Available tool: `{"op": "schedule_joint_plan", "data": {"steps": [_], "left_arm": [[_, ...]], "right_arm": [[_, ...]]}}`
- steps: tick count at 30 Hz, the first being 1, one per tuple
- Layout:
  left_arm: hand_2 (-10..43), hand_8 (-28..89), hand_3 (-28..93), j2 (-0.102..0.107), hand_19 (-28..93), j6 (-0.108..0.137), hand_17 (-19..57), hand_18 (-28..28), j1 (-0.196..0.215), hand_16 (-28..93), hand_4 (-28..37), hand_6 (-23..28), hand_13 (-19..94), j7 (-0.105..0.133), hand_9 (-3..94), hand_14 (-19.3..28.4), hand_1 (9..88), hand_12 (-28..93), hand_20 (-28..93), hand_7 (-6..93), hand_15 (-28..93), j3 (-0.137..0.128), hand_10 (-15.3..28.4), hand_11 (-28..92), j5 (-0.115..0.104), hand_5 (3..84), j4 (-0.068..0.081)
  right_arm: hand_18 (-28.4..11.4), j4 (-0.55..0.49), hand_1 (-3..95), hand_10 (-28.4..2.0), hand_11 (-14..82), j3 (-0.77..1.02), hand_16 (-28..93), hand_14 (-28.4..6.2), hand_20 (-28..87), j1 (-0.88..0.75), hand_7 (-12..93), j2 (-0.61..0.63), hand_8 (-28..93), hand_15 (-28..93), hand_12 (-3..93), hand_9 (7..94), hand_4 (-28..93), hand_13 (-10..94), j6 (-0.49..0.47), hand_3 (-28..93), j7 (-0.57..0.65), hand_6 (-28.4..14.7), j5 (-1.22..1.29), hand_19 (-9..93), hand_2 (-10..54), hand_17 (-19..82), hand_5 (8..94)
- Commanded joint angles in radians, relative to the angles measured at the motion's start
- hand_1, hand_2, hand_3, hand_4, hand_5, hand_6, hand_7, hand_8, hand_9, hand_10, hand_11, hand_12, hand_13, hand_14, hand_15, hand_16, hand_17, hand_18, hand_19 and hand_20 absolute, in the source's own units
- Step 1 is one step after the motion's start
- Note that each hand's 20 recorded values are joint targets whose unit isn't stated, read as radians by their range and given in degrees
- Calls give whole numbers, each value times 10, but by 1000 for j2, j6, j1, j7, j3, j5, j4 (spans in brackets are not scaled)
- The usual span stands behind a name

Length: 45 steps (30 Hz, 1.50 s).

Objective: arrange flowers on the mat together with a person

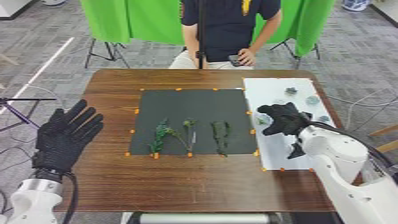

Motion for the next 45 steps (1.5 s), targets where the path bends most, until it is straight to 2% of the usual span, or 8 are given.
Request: {"op": "schedule_joint_plan", "data": {"steps": [1, 5, 9, 13, 29, 39, 42, 45], "left_arm": [[128, -83, 687, -3, 277, 9, -17, 149, 2, -30, -283, 67, 296, -10, 377, 160, 271, 95, 105, 90, 245, 7, 147, 147, -8, 419, 8], [128, -83, 686, -4, 276, 11, -17, 149, 7, -29, -283, 68, 297, -4, 377, 160, 272, 95, 105, 91, 248, 5, 147, 147, -14, 420, 6], [128, -83, 687, -5, 276, 16, -17, 149, 8, -30, -283, 68, 297, 2, 378, 161, 272, 95, 106, 91, 249, 9, 147, 147, -16, 421, 6], [128, -84, 687, -10, 276, 15, -17, 149, 15, -30, -283, 69, 298, 1, 378, 161, 272, 95, 106, 90, 251, 5, 147, 147, -14, 422, 3], [128, -83, 684, 0, 275, 34, -17, 149, 37, -32, -283, 69, 299, 16, 381, 161, 272, 94, 106, 90, 253, -23, 148, 147, -28, 424, 1], [152, -83, 665, 19, 274, 66, -17, 149, 12, -32, -283, 69, 301, 41, 382, 155, 249, 94, 107, 89, 246, 11, 148, 146, -36, 425, 16], [163, -84, 639, 34, 275, 92, -17, 149, -5, -32, -283, 69, 301, 62, 383, 155, 252, 94, 108, 89, 245, 40, 150, 146, -56, 425, 15], [175, -84, 600, 42, 275, 93, -18, 149, -26, -31, -283, 69, 302, 65, 384, 155, 255, 93, 109, 88, 244, 60, 150, 145, -46, 425, 21]], "right_arm": [[-188, 38, 410, -107, 301, -43, 230, -91, 200, 18, 379, -23, -209, 617, 200, 481, -283, 478, 62, 769, 8, 20, 18, 596, -95, 141, 371], [-183, 47, 475, -95, 342, -56, 290, -75, 204, 16, 432, -16, -234, 585, 228, 571, -283, 551, 108, 735, 14, 48, 10, 605, -95, 166, 472], [-176, 51, 558, -71, 212, -62, 403, -50, 218, 13, 561, -10, -100, 524, 404, 673, -283, 597, 163, 650, 23, 45, 33, 613, -95, 192, 534], [-173, 41, 570, -71, 213, -65, 433, -42, 227, 10, 591, -6, -49, 502, 456, 742, -283, 631, 210, 666, 33, 44, 49, 618, -95, 206, 584], [-170, 13, 564, -71, 205, -221, 450, -40, 230, 239, 587, -130, -23, 485, 467, 765, -283, 644, 264, 695, -30, 42, 93, 615, -95, 209, 605], [-172, 185, 556, -72, 197, -469, 443, -45, 230, 418, 581, -405, -21, 484, 466, 767, -283, 640, 203, 705, -155, 40, -178, 613, -95, 203, 608], [-174, 264, 551, -72, 197, -494, 438, -44, 230, 426, 579, -477, -24, 486, 464, 767, -283, 640, 232, 710, -208, 39, -271, 615, -95, 204, 609], [-175, 274, 550, -72, 197, -492, 436, -45, 231, 399, 580, -536, -21, 488, 463, 768, -283, 640, 161, 711, -220, 39, -291, 619, -95, 204, 610]]}}
